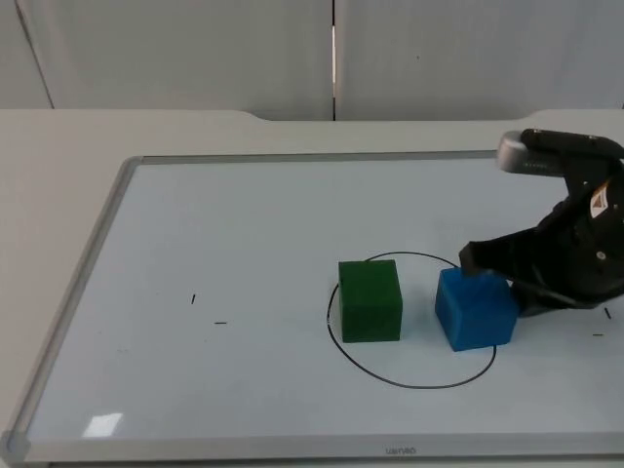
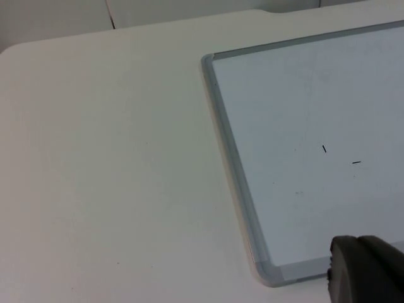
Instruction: Push the two cubes into the marked area.
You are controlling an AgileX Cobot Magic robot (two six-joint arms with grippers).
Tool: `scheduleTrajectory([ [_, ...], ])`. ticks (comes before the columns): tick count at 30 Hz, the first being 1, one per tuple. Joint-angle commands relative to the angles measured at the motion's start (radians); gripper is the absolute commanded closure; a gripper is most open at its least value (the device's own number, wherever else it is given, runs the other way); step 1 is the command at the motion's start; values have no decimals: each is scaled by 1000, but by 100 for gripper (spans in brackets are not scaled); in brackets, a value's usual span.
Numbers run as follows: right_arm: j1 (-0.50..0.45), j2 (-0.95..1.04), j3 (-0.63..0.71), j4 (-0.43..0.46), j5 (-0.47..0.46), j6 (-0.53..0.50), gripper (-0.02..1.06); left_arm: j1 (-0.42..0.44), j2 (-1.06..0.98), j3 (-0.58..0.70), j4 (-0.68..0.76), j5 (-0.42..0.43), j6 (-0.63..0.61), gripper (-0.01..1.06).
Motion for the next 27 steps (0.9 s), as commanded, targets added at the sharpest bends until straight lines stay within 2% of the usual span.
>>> scheduleTrajectory([
  [1, 8, -3, -4, 0, 5, 1, 105, -7, -5, 4, -4, -10, -1, 105],
  [5, 48, -3, -4, 3, -27, 3, 105, -7, -5, 4, -4, -10, -1, 105],
  [21, 77, -3, -4, 9, -47, 30, 105, -7, -5, 4, -4, -10, -1, 105],
  [27, 51, -23, -4, -43, -35, 27, 105, -7, -5, 4, -4, -10, -1, 105],
])
